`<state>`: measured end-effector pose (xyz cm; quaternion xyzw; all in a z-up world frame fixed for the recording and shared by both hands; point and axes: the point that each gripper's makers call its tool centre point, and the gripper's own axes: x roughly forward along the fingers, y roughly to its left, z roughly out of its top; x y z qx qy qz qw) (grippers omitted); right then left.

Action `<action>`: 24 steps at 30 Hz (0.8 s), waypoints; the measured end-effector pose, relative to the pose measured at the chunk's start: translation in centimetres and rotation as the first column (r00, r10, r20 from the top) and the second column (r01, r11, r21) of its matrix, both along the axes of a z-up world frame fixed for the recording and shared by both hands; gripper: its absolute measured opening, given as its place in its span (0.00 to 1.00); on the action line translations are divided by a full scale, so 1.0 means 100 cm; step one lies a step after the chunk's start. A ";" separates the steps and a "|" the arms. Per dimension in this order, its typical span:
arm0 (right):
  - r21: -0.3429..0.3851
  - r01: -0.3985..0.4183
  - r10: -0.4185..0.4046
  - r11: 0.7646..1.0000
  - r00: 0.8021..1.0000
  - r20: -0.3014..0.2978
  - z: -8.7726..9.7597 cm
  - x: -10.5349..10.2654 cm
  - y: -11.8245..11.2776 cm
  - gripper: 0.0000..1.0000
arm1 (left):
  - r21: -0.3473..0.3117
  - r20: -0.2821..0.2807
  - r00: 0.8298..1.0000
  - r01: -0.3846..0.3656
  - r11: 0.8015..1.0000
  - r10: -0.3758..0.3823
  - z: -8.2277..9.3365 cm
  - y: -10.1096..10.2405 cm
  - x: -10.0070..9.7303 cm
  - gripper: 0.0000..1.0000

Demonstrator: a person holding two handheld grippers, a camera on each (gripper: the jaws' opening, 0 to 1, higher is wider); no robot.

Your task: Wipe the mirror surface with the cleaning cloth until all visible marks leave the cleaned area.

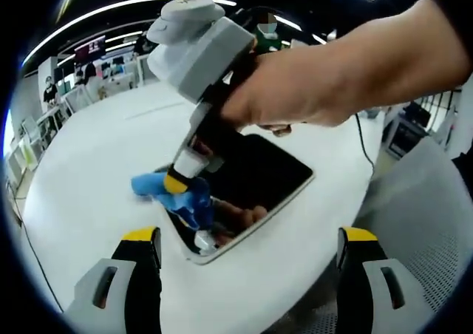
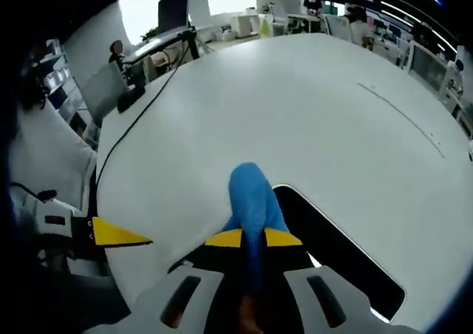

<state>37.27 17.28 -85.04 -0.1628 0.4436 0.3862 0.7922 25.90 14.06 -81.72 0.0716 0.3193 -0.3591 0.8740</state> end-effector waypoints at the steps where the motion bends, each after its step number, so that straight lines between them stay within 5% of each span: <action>1: 0.000 0.002 -0.002 1.000 1.000 -0.001 0.000 -0.001 0.000 0.03 | 0.001 0.002 1.000 0.002 1.000 -0.002 0.001 0.000 0.000 1.00; 17: 0.024 -0.042 0.042 0.999 0.999 -0.003 0.000 -0.014 0.002 0.03 | 0.003 0.008 0.998 -0.058 0.998 0.058 0.004 0.009 0.003 1.00; 24: -0.041 -0.154 0.156 0.987 0.987 0.050 -0.001 -0.019 0.002 0.03 | 0.003 0.000 0.998 -0.064 0.998 0.064 0.002 0.010 0.003 1.00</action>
